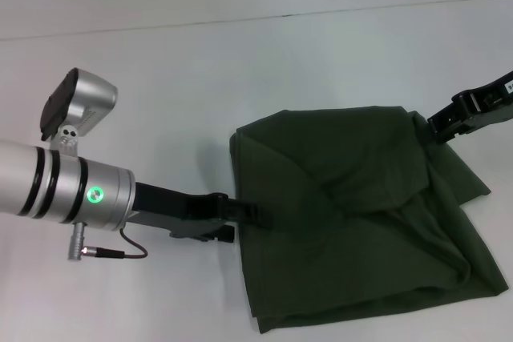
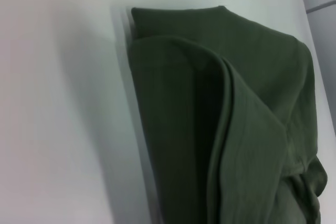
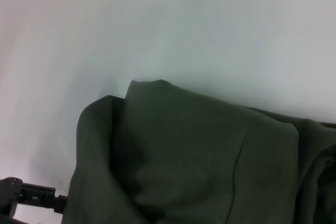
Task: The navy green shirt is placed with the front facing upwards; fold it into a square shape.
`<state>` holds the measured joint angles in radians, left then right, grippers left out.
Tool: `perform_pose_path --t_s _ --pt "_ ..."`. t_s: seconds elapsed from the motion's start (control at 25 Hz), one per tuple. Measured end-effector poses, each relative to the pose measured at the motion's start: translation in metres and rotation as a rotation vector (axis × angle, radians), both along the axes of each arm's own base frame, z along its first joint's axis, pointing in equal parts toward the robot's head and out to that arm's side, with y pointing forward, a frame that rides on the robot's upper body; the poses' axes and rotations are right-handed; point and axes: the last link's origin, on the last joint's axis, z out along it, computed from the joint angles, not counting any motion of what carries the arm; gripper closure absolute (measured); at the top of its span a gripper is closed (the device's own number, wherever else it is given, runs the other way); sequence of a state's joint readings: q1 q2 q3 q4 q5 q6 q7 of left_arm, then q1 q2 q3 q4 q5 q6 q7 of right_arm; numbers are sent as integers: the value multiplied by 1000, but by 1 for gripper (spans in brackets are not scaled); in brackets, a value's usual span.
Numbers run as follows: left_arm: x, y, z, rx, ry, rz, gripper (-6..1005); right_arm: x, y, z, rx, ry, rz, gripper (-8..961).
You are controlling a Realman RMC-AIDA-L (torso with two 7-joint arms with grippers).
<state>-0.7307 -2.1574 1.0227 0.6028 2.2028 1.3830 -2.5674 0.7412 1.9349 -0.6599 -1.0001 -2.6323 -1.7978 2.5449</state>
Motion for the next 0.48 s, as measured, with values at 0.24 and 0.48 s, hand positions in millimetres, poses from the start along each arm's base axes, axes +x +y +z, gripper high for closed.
perform_pose_path --t_s 0.24,0.48 --pt "4 -1 -7 -24 13 -12 115 0 0 0 1 0 -1 585" --pt "9 1 -10 -26 17 -25 116 0 0 0 0 0 -1 585"
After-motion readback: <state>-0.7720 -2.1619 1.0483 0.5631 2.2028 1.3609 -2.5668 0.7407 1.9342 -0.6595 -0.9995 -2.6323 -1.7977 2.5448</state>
